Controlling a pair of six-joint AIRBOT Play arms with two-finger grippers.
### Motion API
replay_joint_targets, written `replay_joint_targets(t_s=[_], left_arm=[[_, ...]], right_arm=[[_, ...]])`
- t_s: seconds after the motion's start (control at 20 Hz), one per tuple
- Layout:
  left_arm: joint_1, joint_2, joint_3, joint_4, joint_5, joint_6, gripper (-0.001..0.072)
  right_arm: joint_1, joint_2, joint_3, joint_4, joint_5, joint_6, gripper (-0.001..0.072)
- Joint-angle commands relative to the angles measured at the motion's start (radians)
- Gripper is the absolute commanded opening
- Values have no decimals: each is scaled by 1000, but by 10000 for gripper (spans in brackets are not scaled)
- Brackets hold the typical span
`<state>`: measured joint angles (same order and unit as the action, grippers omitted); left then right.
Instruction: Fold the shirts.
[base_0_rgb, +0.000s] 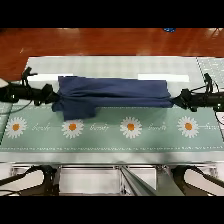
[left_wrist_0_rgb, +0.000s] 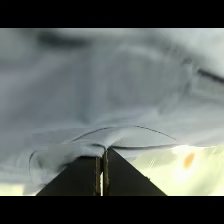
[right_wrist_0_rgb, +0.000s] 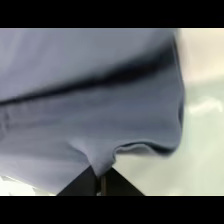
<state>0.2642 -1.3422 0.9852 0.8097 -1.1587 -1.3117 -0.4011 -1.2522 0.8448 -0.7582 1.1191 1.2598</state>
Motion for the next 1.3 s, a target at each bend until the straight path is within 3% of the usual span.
replay_joint_targets(t_s=[0.0,0.4,0.7,0.75,0.8,0.85,1.1,1.25], left_arm=[[-46,-156,223,1,-12,-50,19],[-84,-545,703,1,-150,-178,19],[-84,-643,793,1,-133,-177,19],[-84,-649,793,1,-124,-174,58],[-84,-652,793,1,-123,-175,282],[-84,-653,793,2,-129,-177,503],[22,-626,912,24,-308,-178,507],[105,-498,919,148,-314,-157,507]], right_arm=[[5,-99,100,46,1,-22,26],[81,-332,329,56,-69,7,26],[81,-426,404,77,-108,11,27],[81,-440,407,88,-126,11,102],[81,-449,407,100,-144,11,327],[81,-452,407,104,-161,11,415],[-25,-392,409,23,-82,39,414],[-110,-328,400,-97,-14,76,414]])
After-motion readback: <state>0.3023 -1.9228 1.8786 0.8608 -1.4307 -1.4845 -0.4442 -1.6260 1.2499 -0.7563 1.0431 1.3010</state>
